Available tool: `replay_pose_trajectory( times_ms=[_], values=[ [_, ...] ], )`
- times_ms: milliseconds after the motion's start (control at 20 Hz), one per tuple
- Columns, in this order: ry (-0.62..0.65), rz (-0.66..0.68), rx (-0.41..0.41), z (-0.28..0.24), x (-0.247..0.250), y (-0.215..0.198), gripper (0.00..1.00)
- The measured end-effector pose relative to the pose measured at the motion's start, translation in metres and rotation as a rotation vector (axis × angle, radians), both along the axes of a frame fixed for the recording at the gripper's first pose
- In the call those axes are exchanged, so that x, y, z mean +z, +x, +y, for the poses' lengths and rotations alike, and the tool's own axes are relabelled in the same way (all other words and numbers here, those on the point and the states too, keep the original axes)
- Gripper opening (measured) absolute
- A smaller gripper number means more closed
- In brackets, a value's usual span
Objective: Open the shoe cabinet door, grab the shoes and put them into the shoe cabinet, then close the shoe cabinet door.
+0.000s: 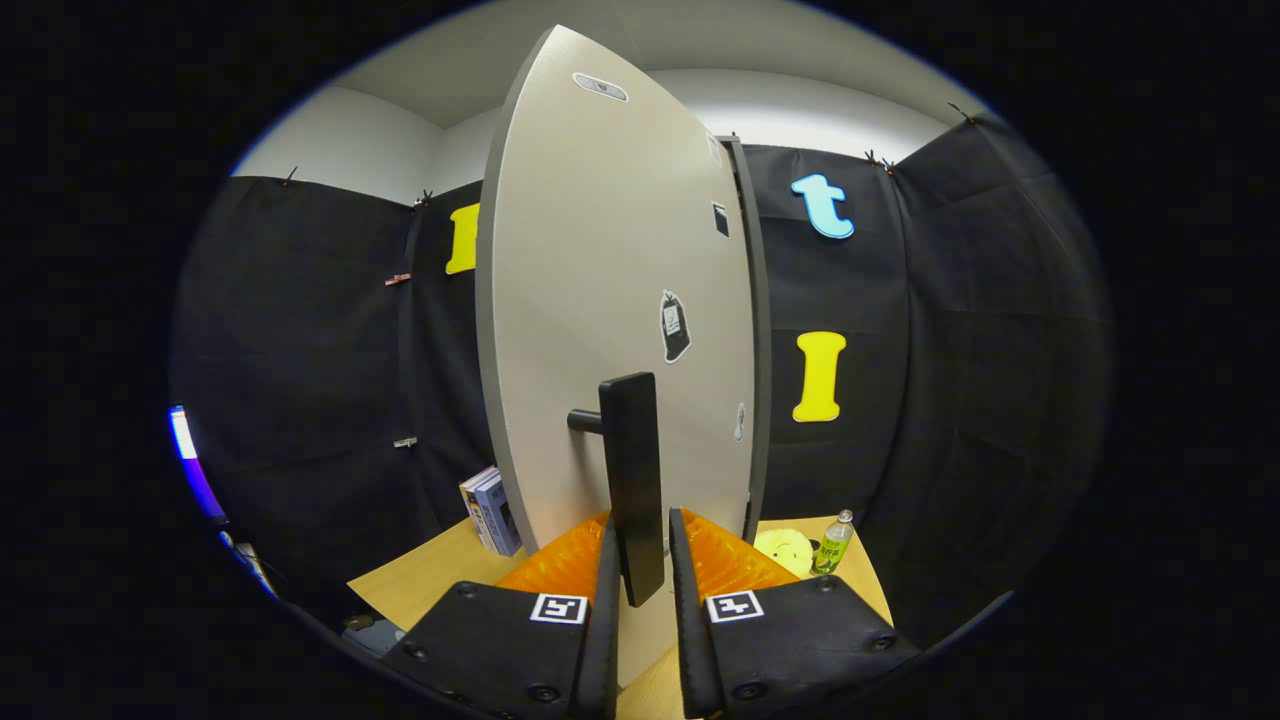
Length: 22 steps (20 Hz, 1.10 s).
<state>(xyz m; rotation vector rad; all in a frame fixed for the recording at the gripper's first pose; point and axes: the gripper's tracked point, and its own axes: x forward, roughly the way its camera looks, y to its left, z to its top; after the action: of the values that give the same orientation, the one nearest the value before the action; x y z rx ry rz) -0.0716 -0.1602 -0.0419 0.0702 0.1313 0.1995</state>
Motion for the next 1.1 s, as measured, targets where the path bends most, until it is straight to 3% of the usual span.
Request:
replay_pose_trajectory(
  times_ms=[250, 650, 800, 1100],
  values=[
    [0.014, 0.033, -0.114, -0.033, -0.005, -0.008, 0.28],
    [-0.099, -0.128, -0.349, -0.101, 0.045, -0.064, 0.23],
    [-0.095, -0.137, -0.362, -0.097, 0.046, -0.072, 0.23],
    [-0.074, -0.064, -0.284, -0.049, 0.003, -0.068, 0.23]
  ],
)
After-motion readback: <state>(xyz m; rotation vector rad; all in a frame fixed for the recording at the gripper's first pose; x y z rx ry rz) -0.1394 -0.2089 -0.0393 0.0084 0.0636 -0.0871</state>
